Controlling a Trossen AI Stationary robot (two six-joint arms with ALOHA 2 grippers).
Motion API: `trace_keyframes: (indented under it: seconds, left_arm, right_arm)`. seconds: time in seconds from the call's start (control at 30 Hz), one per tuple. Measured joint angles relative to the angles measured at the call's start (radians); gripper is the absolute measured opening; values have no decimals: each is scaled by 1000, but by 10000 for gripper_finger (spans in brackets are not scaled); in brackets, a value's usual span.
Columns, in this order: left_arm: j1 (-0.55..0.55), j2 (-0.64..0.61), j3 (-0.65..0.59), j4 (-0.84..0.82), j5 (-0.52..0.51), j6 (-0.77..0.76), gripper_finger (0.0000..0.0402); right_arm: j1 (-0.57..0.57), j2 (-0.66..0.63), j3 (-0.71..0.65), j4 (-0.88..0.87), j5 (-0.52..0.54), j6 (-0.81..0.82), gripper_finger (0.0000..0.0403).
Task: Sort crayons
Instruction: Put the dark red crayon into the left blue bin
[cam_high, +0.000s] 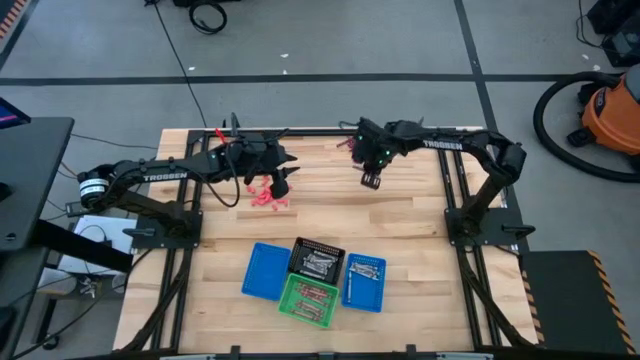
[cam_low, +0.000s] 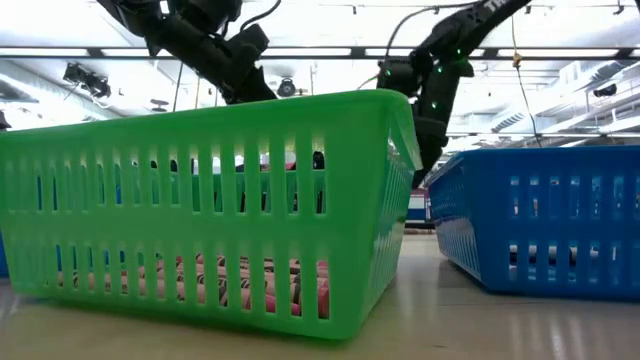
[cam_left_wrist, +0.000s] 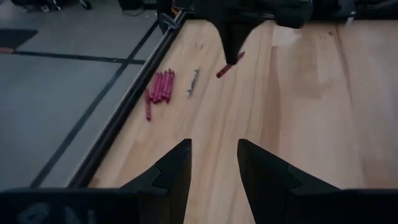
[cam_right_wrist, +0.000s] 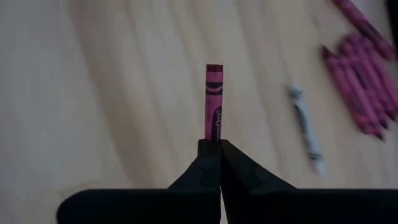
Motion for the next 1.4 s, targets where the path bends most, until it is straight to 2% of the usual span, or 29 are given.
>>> trace_keyframes:
  seconds: [0.23, 0.47, 0.83, 1.07, 1.4]
  left_arm:
    - [-64, 0, 0, -89, 0, -72, 141]
    - [-197, 0, 0, -101, -11, -99, 141]
    - [-437, 0, 0, -208, -249, -150, 141]
    - [-553, 0, 0, -294, -325, -211, 141]
    - [-587, 2, 0, -160, -326, -237, 141]
  right_arm:
    - [141, -5, 0, 20, 8, 79, 6]
    - [245, -5, 0, 86, 9, 136, 7]
    - [384, -5, 1, 191, 11, 212, 7]
    - [467, -5, 2, 294, 11, 249, 7]
    - [552, -5, 2, 378, 35, 258, 7]
